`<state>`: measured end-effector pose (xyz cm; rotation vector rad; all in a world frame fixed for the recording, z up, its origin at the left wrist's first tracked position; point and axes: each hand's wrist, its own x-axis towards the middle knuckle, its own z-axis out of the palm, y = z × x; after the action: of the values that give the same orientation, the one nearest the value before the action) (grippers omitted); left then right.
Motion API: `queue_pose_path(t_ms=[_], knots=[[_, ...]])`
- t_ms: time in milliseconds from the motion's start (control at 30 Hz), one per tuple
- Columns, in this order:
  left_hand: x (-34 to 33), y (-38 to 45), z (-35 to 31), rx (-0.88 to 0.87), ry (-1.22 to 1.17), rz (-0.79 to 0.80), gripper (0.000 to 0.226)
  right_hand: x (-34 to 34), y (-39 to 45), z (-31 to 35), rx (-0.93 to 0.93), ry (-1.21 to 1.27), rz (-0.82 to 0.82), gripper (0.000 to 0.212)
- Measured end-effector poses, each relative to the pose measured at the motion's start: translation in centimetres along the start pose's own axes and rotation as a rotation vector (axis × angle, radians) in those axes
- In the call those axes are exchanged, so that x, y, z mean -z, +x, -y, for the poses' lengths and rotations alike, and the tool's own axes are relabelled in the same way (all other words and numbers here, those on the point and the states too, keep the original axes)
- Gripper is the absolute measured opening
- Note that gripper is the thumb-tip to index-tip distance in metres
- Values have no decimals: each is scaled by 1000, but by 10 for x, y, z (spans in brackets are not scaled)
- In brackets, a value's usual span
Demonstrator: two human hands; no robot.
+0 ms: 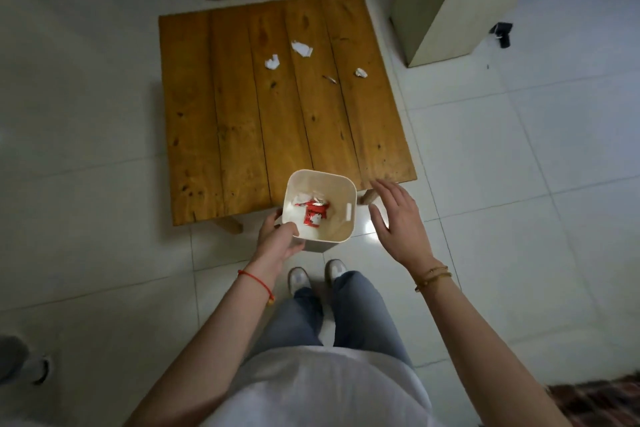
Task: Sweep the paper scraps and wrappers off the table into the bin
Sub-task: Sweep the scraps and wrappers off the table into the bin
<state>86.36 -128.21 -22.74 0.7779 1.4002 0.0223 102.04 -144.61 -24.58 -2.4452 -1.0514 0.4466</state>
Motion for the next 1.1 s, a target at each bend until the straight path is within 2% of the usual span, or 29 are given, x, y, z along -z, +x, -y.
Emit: queue_pose_path(t_ms=[200,367,567,800,1100], knots=[[-51,-33,-34,-5,80,55,64,62,-17,-18,-74,52,-130,42],[-112,-47,-58,-43,127,81,61,113,-14,-58,-113,63,-196,43],[-209,-58,-74,-63,70,103,62,189,12,-132,-89,52,-197,42],[-319,-66,-84,8,-101,156,46,268,56,-219,-28,37,-198,41],[-398,-53,-117,6,-200,104,41,309,150,-274,82,35,-132,41]])
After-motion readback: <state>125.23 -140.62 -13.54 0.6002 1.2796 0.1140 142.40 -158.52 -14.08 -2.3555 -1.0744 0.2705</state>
